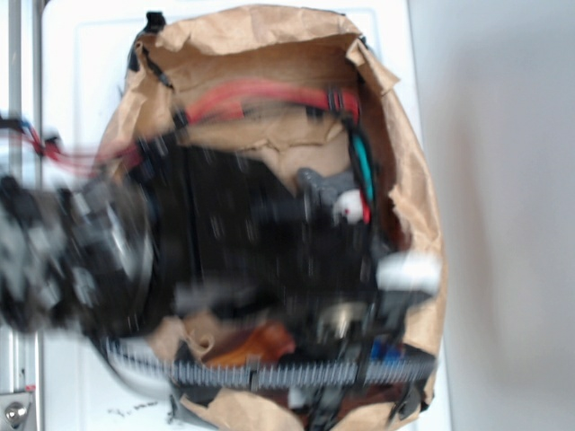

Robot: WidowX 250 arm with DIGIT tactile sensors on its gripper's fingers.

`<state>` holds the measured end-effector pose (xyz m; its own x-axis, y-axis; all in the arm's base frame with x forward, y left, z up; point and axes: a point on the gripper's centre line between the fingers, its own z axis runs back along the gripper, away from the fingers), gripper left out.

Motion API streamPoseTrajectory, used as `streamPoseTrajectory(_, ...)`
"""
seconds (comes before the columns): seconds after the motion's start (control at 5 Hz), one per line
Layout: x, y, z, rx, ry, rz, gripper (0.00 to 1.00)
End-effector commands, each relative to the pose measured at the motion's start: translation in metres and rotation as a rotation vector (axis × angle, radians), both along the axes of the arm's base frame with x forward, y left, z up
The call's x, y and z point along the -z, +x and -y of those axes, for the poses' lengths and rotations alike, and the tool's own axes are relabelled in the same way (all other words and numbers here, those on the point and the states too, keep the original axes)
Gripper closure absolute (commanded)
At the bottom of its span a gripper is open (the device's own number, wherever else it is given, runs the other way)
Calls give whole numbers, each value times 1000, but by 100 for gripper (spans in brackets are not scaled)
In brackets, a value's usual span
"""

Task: Grab the shell.

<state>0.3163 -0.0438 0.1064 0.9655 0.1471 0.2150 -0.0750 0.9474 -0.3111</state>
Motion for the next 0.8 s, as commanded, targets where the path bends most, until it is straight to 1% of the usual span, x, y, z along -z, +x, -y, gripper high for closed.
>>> streamPoseTrajectory(0.0,-79,-23,-42,-119,151,80,100)
streamPoseTrajectory(0.2,-111,-40,-54,-148,224,157,100)
streamPoseTrajectory(0.4,-126,-33,-60,-164,301,133,100)
streamPoseTrajectory(0.6,-123,-18,-59,-170,315,120,100)
